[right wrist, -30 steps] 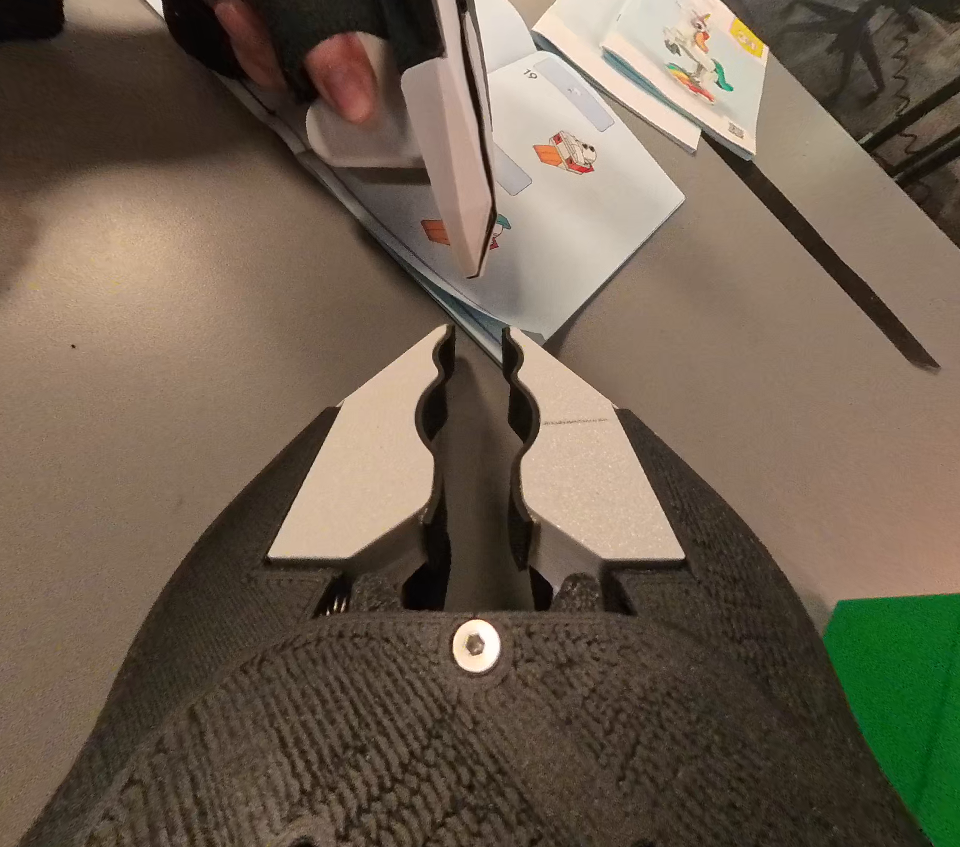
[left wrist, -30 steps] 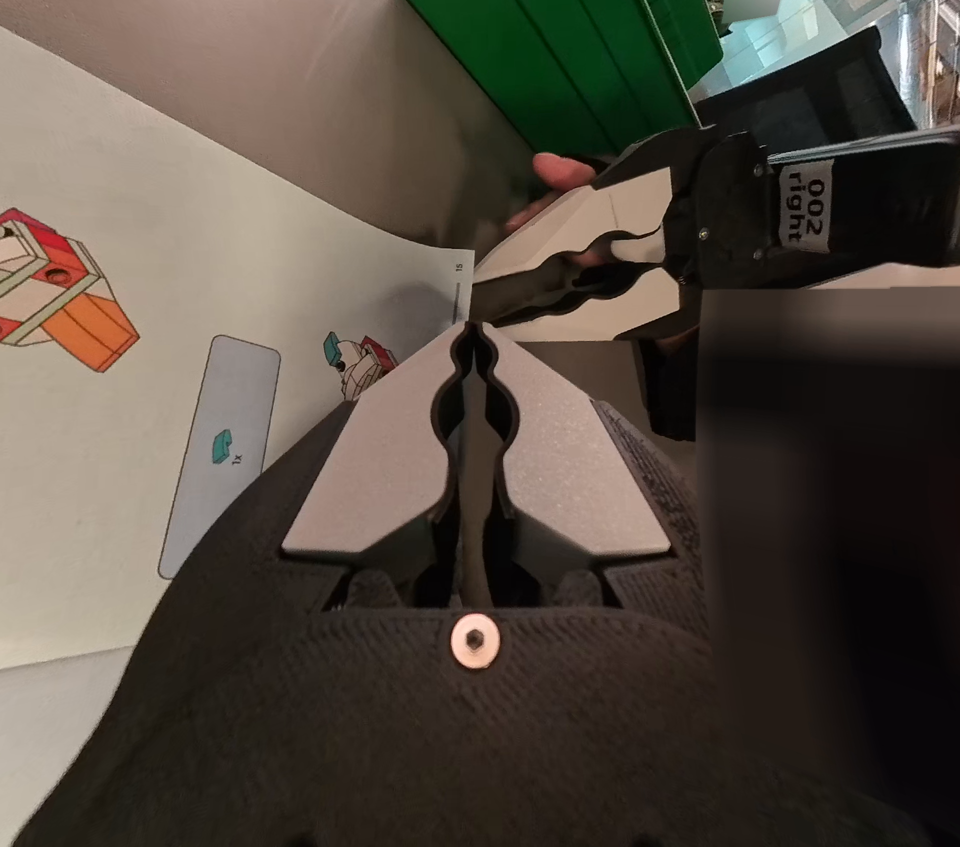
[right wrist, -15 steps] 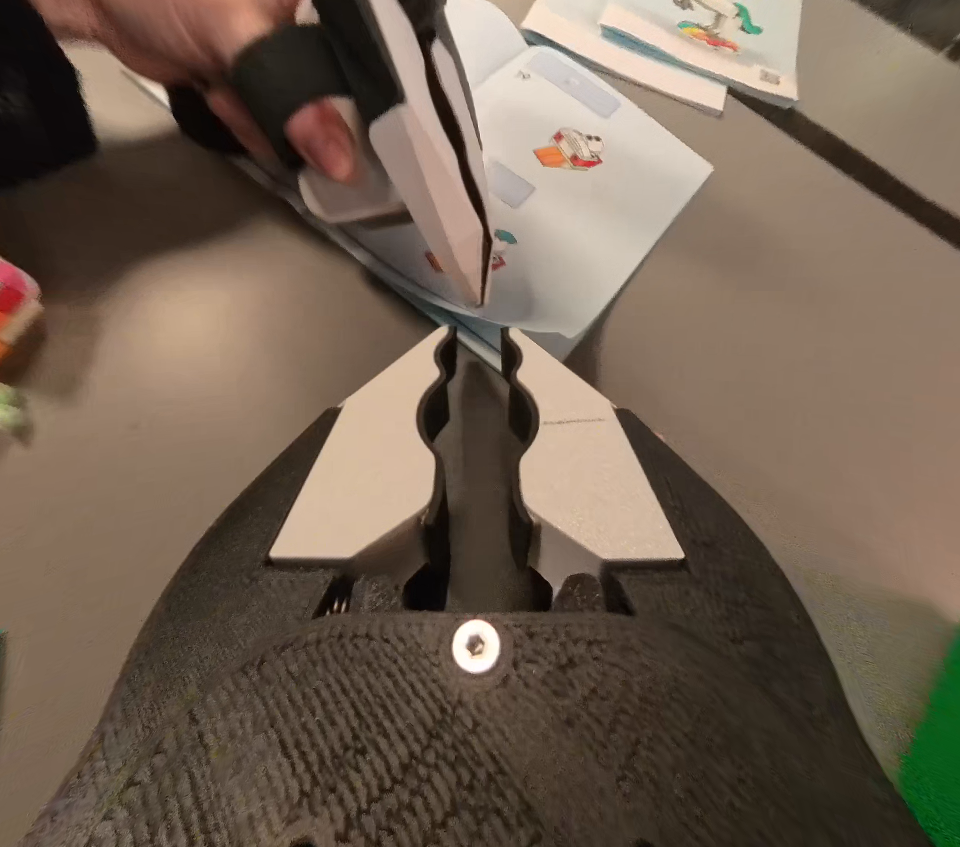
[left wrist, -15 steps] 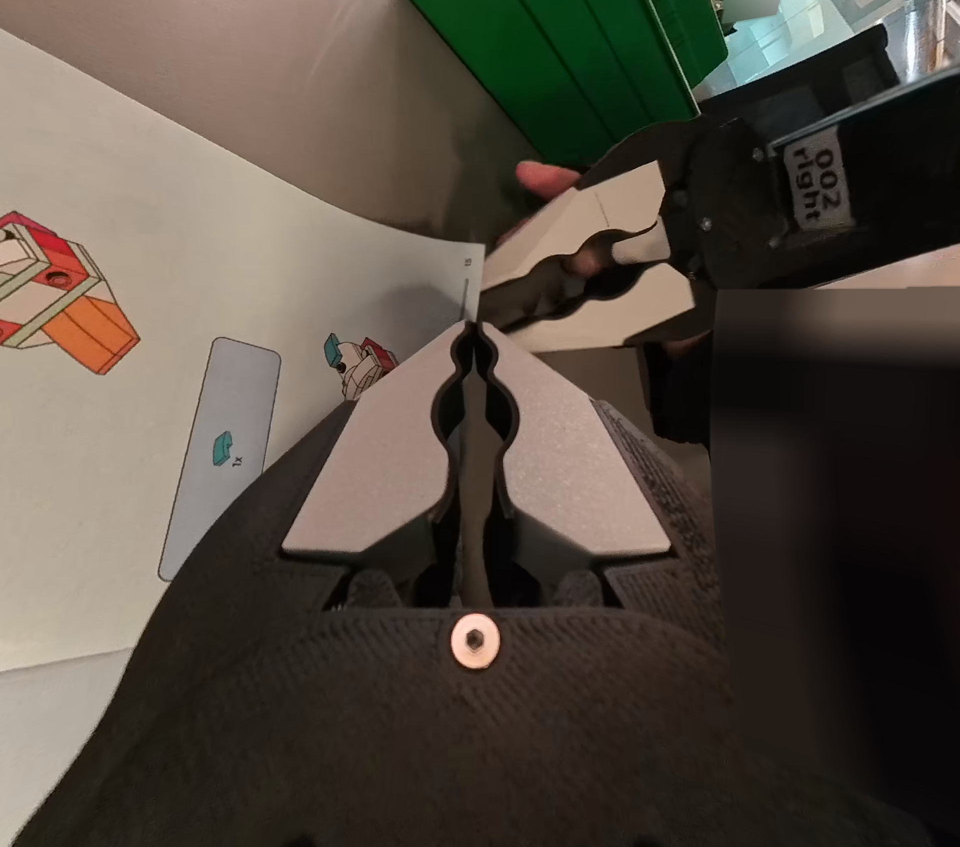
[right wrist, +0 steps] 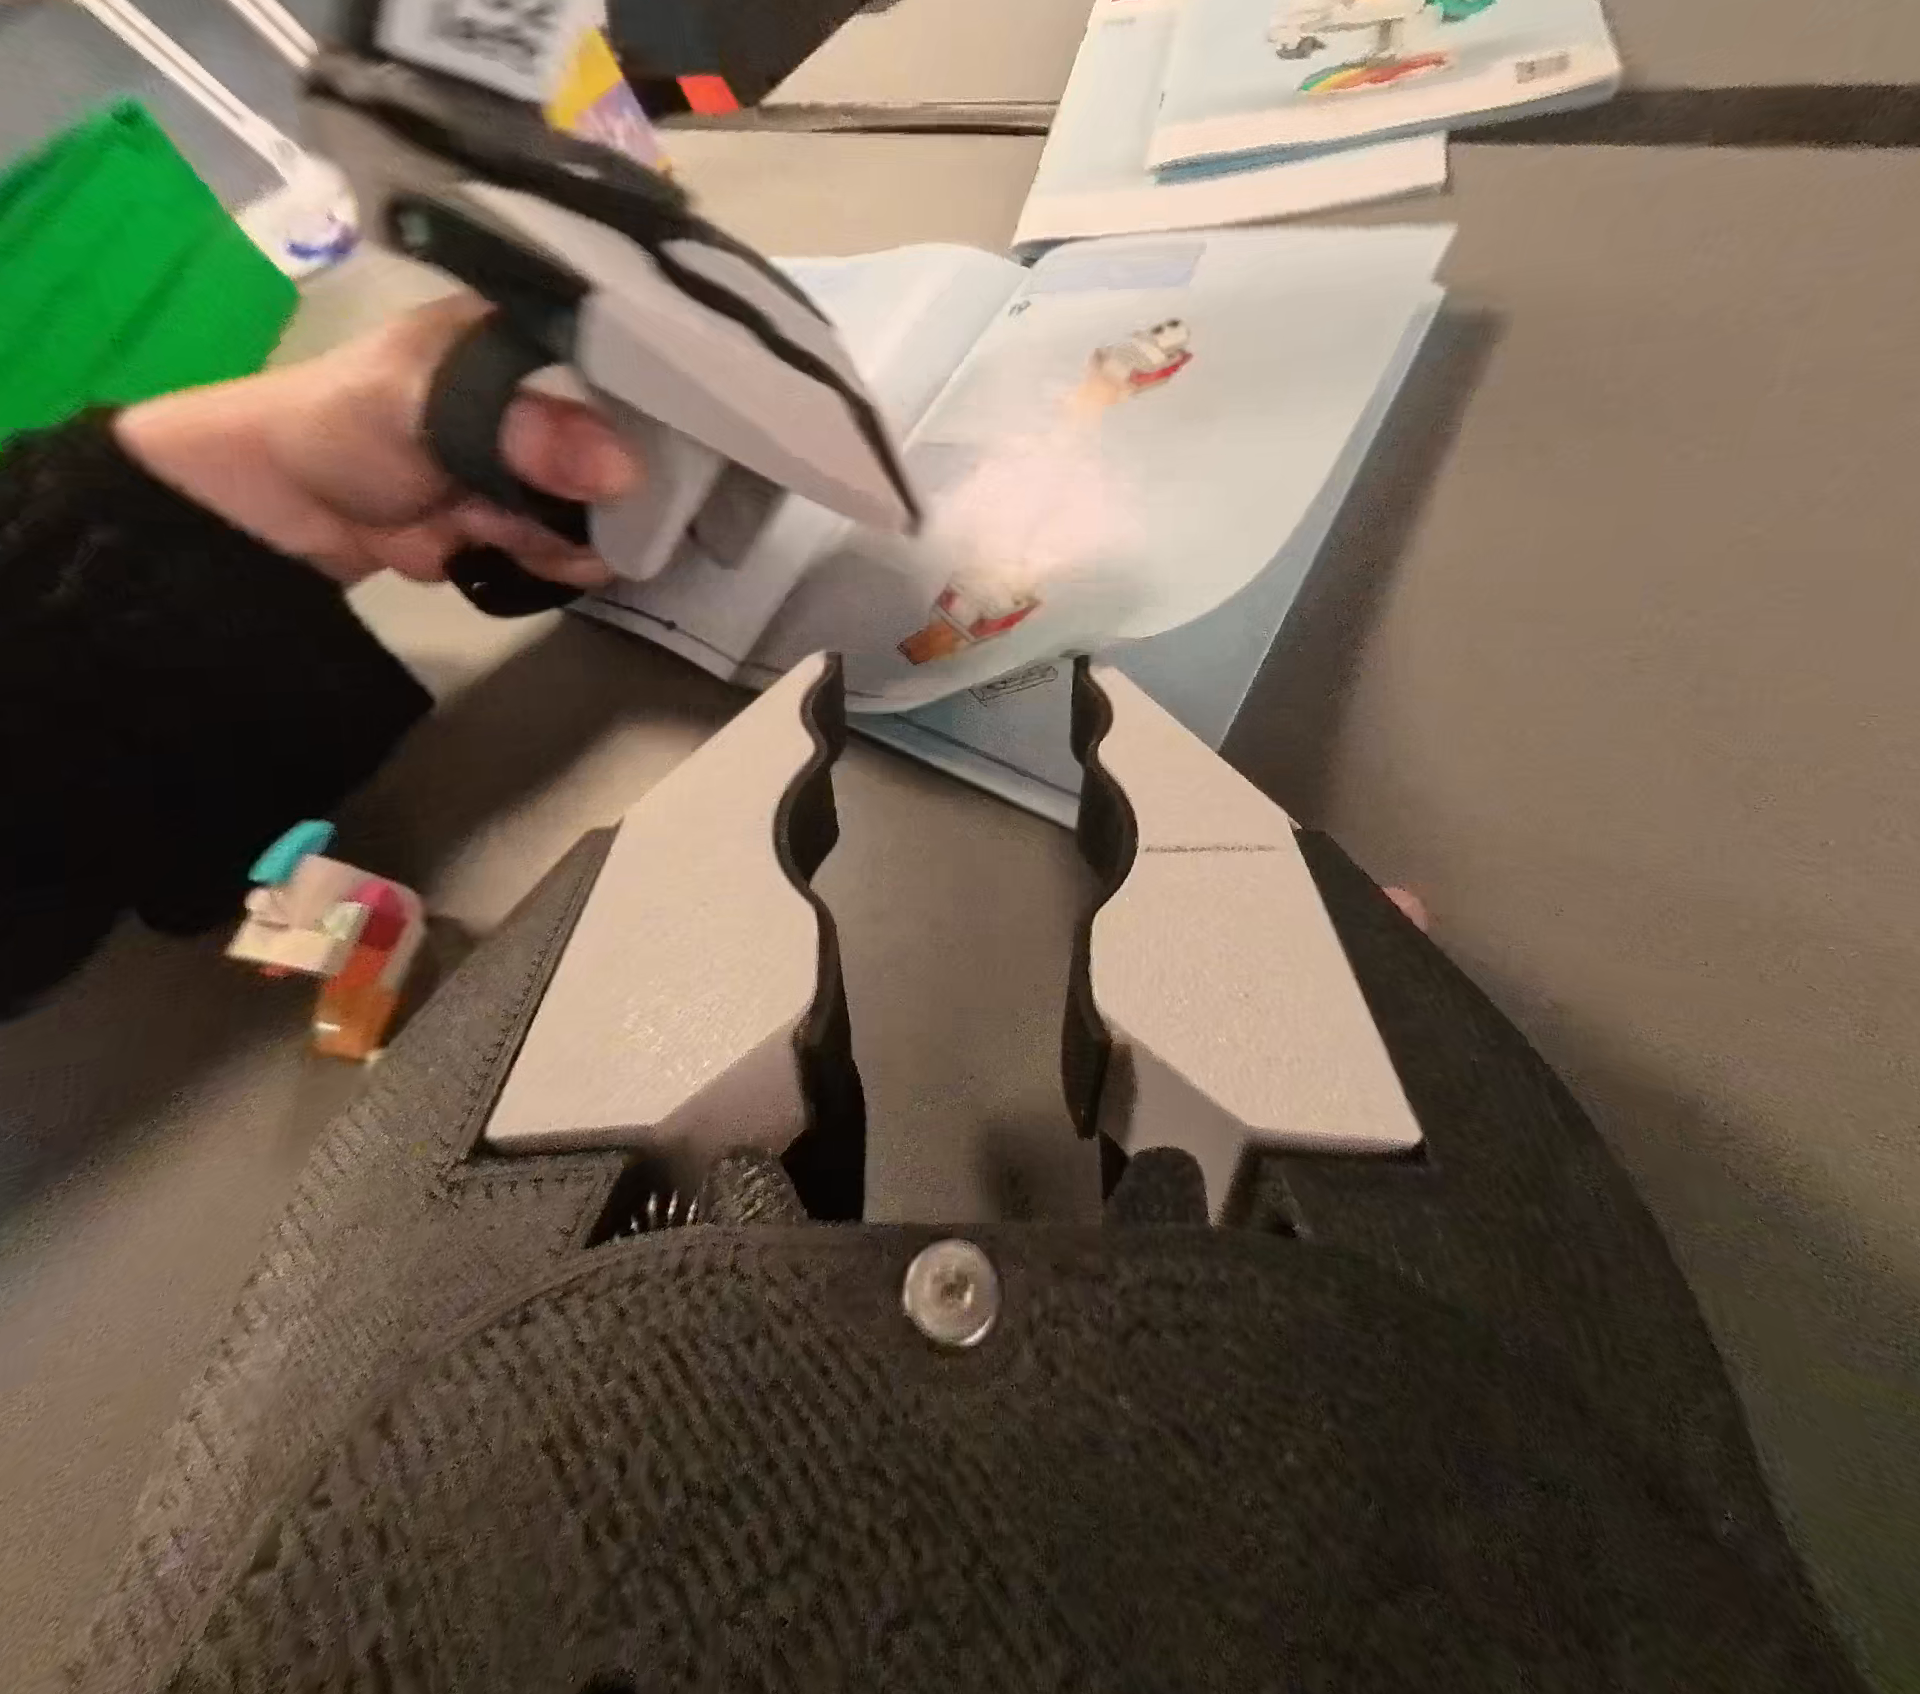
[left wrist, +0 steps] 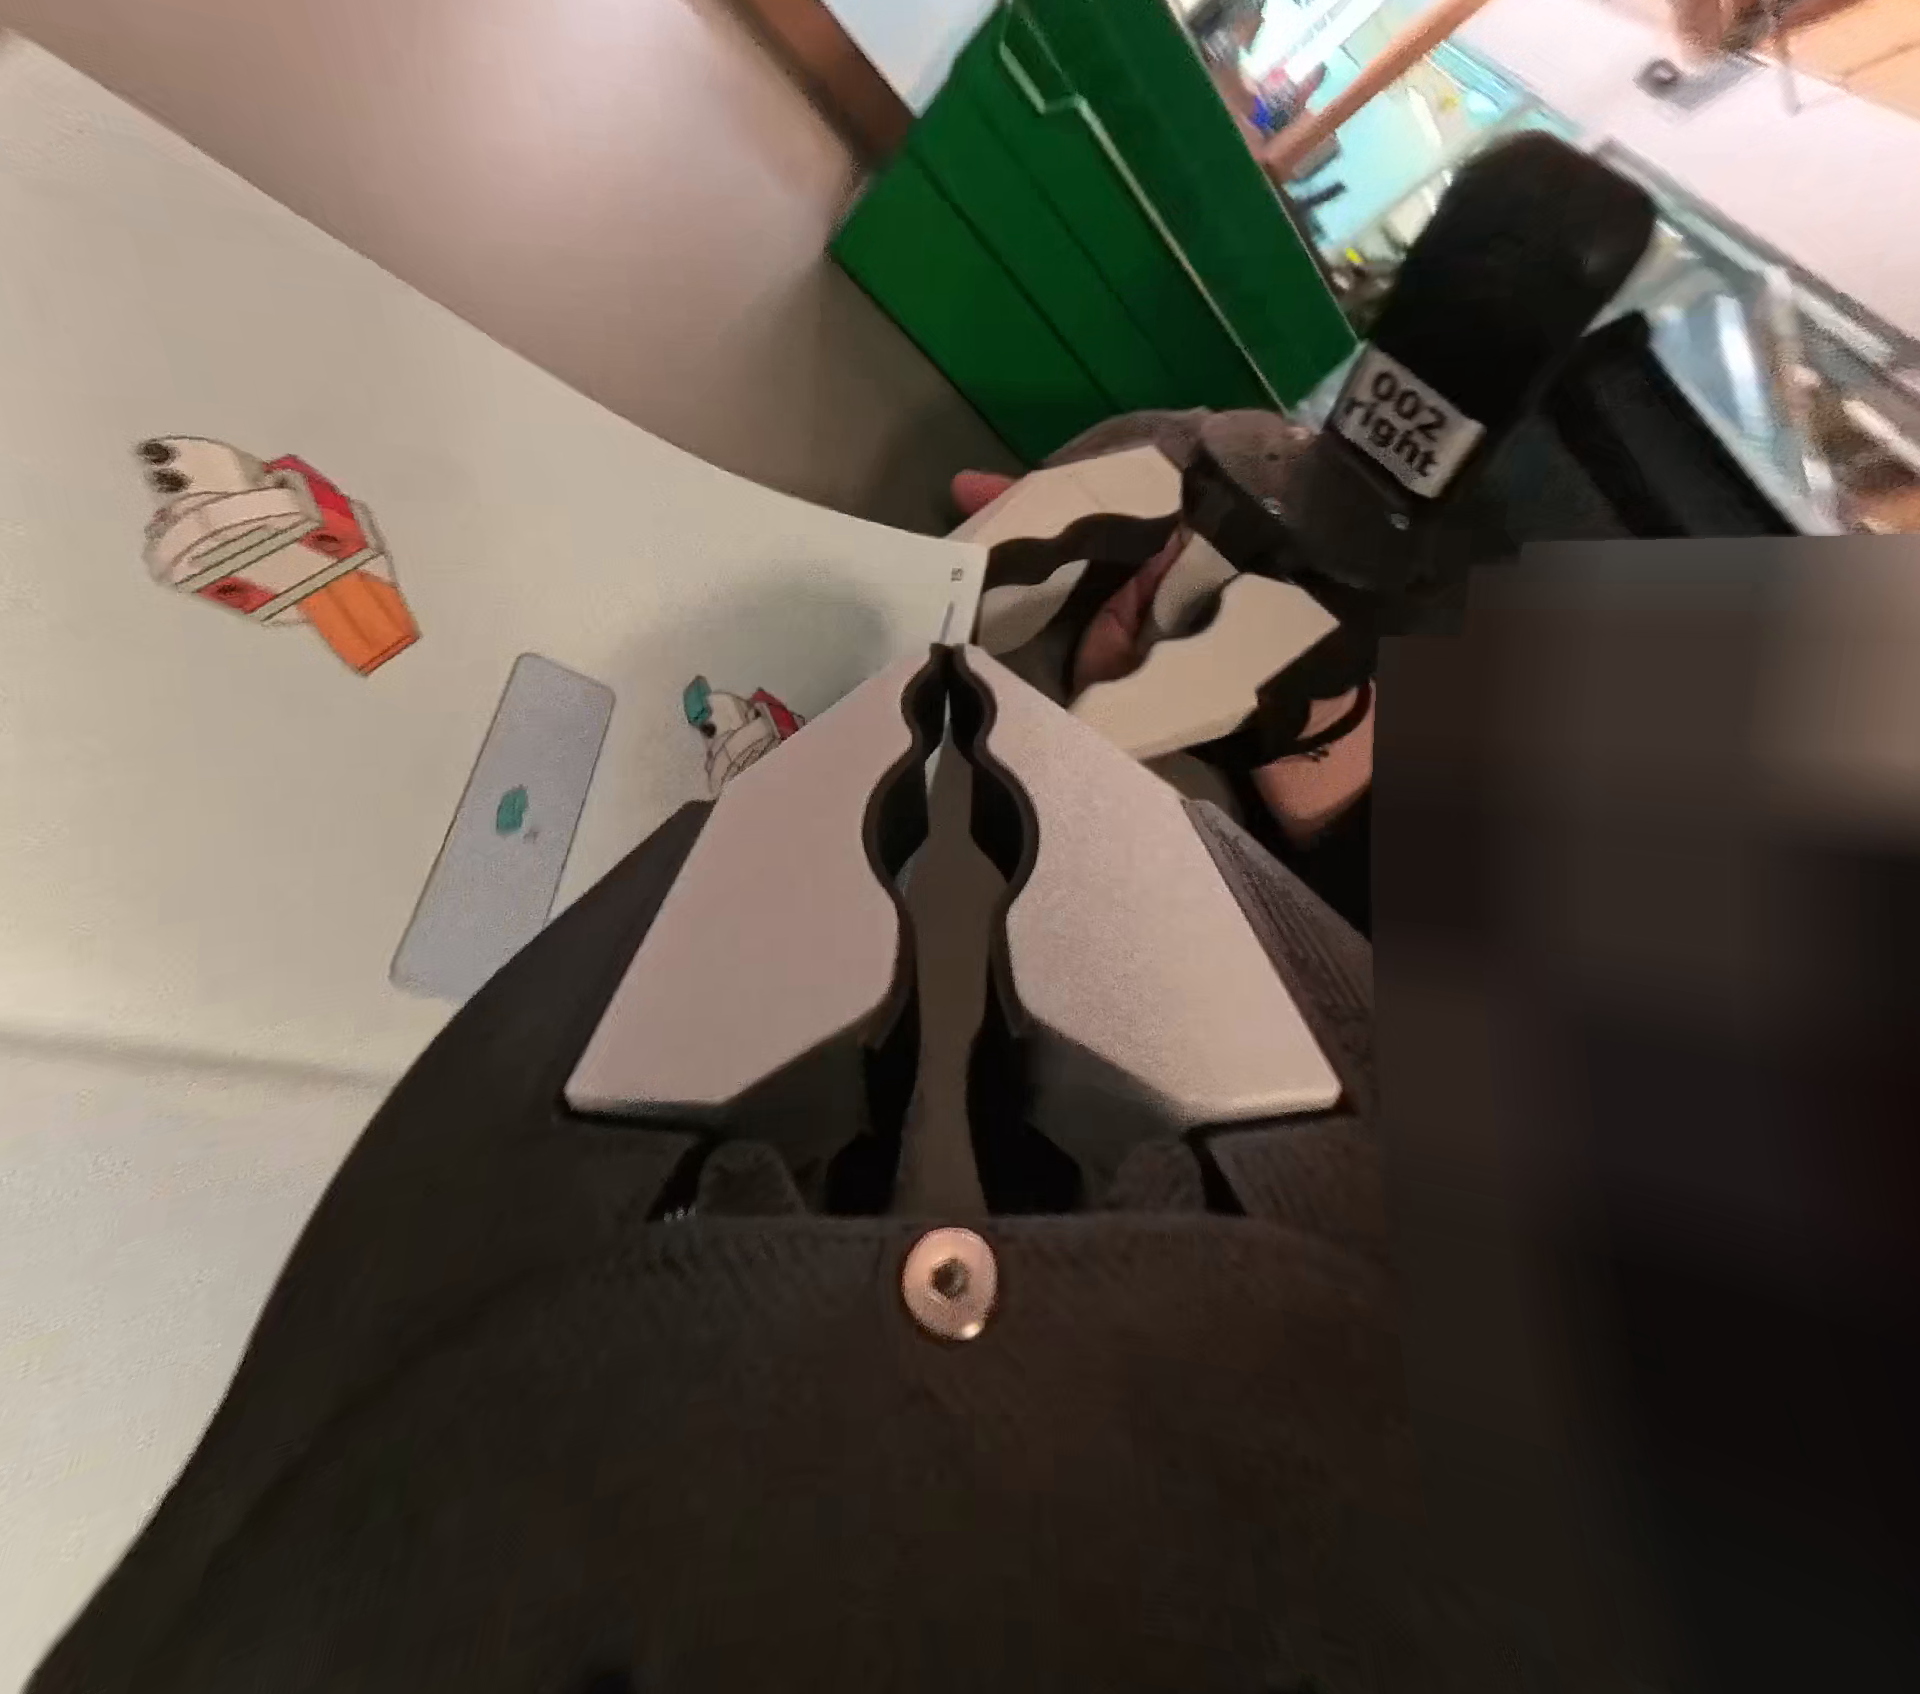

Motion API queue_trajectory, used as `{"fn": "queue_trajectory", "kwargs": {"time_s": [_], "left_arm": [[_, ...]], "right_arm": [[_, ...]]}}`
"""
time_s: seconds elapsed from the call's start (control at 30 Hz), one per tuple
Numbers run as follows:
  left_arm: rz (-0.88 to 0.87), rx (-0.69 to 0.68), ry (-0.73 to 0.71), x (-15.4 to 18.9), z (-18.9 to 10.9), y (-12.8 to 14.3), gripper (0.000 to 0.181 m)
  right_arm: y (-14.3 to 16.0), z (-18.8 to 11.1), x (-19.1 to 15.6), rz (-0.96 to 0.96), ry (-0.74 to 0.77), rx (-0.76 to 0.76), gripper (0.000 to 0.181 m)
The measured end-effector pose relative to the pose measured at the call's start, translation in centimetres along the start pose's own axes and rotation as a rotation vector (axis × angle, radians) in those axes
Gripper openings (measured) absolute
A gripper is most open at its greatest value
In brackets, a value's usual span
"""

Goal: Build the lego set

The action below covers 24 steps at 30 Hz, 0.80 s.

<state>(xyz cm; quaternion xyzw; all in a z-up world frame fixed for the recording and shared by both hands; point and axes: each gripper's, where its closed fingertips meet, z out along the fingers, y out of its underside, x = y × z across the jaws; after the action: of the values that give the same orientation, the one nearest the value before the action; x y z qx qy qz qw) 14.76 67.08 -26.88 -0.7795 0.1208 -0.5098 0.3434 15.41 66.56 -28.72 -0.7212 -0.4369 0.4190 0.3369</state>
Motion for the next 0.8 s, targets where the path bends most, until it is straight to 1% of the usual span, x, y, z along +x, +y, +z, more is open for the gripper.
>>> {"fn": "queue_trajectory", "kwargs": {"time_s": [0.1,0.13,0.17,0.23,0.3,0.37,0.43,0.53,0.63,0.7,0.73,0.8], "left_arm": [[0.128,0.161,-0.179,1.2,-3.4,-0.8,0.0],[0.174,0.214,-0.266,1.3,-4.9,-0.8,0.0],[0.216,0.265,-0.355,1.4,-6.4,-0.8,0.0],[0.307,0.362,-0.479,2.4,-9.5,-0.4,0.0],[0.384,0.446,-0.587,3.3,-12.4,0.4,0.0],[0.424,0.525,-0.661,4.3,-15.0,1.2,0.0],[0.444,0.603,-0.702,5.3,-17.1,2.0,0.0],[0.446,0.694,-0.776,5.7,-19.9,3.2,0.0],[0.44,0.754,-0.786,6.0,-21.4,4.3,0.0],[0.431,0.746,-0.792,5.6,-21.4,4.9,0.0],[0.419,0.723,-0.781,5.3,-20.9,5.2,0.0],[0.396,0.682,-0.768,4.3,-19.8,5.6,0.0]], "right_arm": [[0.2,0.8,0.1,0.064,0.018,-0.022,0.039],[0.1,1.2,0.2,0.064,0.044,-0.018,0.033],[-0.1,1.5,0.2,0.053,0.079,-0.01,0.024],[-0.7,2.0,0.3,-0.01,0.171,0.004,0.01],[-1.6,2.4,-0.5,-0.123,0.227,0.011,0.0],[-2.7,3.0,-2.7,-0.268,0.227,0.034,0.0],[-3.5,3.8,-5.7,-0.443,0.203,0.046,0.0],[-2.9,5.4,-9.1,-0.751,0.194,-0.015,0.0],[-0.8,7.4,-10.8,-1.022,0.173,-0.14,0.0],[0.7,8.3,-11.5,-1.166,0.14,-0.226,0.0],[1.4,8.7,-11.9,-1.217,0.112,-0.255,0.0],[2.4,9.3,-12.4,-1.235,0.063,-0.316,0.0]]}}
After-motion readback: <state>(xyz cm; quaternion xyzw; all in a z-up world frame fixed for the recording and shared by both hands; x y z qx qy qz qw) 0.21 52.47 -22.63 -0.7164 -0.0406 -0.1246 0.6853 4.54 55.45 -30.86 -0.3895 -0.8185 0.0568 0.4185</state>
